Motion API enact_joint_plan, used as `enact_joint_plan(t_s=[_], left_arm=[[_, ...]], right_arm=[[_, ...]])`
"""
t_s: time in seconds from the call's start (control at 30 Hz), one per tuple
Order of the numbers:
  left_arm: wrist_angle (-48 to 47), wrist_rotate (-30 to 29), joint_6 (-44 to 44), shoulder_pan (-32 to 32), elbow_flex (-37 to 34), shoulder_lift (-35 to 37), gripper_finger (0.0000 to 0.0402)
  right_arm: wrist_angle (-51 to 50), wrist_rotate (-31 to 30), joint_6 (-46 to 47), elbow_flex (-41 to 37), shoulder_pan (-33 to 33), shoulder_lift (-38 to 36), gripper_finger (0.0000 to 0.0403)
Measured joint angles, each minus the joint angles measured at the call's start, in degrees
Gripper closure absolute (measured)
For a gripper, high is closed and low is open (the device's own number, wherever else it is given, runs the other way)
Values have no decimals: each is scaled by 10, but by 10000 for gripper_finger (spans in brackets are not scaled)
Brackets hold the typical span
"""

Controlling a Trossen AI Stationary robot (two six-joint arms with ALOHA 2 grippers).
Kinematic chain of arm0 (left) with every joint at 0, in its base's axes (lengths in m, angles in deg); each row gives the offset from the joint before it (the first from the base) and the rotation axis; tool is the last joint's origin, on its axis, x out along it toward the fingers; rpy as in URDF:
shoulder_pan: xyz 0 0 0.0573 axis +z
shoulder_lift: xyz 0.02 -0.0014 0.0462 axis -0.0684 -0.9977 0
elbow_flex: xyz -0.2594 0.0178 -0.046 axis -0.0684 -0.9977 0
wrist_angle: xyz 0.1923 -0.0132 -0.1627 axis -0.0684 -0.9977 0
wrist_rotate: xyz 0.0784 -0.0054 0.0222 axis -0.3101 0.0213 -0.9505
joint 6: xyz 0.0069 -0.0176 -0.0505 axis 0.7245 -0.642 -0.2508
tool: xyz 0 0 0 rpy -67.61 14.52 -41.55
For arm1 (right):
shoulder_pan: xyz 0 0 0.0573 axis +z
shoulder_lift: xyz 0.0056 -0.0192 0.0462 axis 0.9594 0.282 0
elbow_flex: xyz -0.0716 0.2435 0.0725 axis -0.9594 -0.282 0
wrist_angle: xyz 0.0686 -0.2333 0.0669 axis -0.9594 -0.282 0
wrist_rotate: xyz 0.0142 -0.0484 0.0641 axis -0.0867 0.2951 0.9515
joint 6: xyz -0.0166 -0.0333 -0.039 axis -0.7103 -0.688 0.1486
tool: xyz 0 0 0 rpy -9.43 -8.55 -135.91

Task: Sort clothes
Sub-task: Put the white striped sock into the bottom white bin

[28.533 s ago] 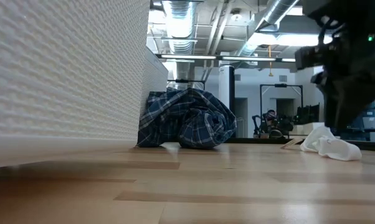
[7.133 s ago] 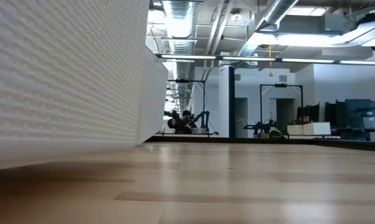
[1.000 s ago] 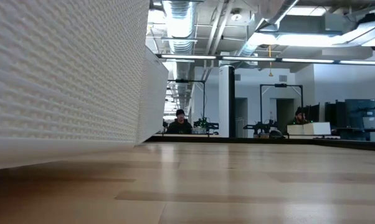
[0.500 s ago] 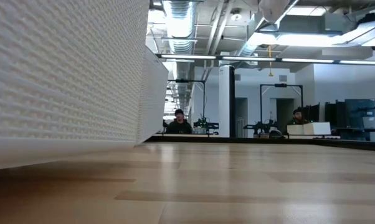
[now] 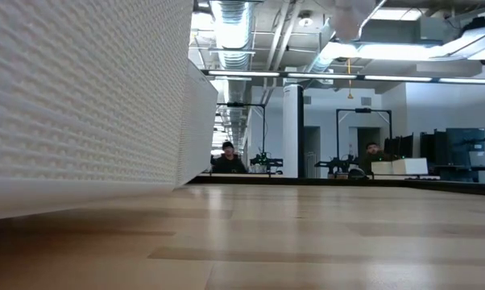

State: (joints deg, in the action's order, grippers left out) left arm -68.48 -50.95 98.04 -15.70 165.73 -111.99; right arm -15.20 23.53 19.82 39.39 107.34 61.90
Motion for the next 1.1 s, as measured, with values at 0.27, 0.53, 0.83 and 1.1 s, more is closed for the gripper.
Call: enact_joint_plan(t_s=[0.27, 0.53, 0.83, 1.1], left_arm=[[-69, -151, 3, -4, 0, 40, 399], [-128, -268, -16, -4, 0, 86, 399], [-156, -276, -62, -32, 0, 143, 399], [-162, -249, -129, -107, 0, 212, 398]], right_arm=[[-8, -1, -5, 0, 0, 0, 317], [-30, -10, 11, 0, 0, 0, 269], [-70, -13, 54, 0, 0, 0, 235], [-86, -13, 56, 0, 0, 0, 238]])
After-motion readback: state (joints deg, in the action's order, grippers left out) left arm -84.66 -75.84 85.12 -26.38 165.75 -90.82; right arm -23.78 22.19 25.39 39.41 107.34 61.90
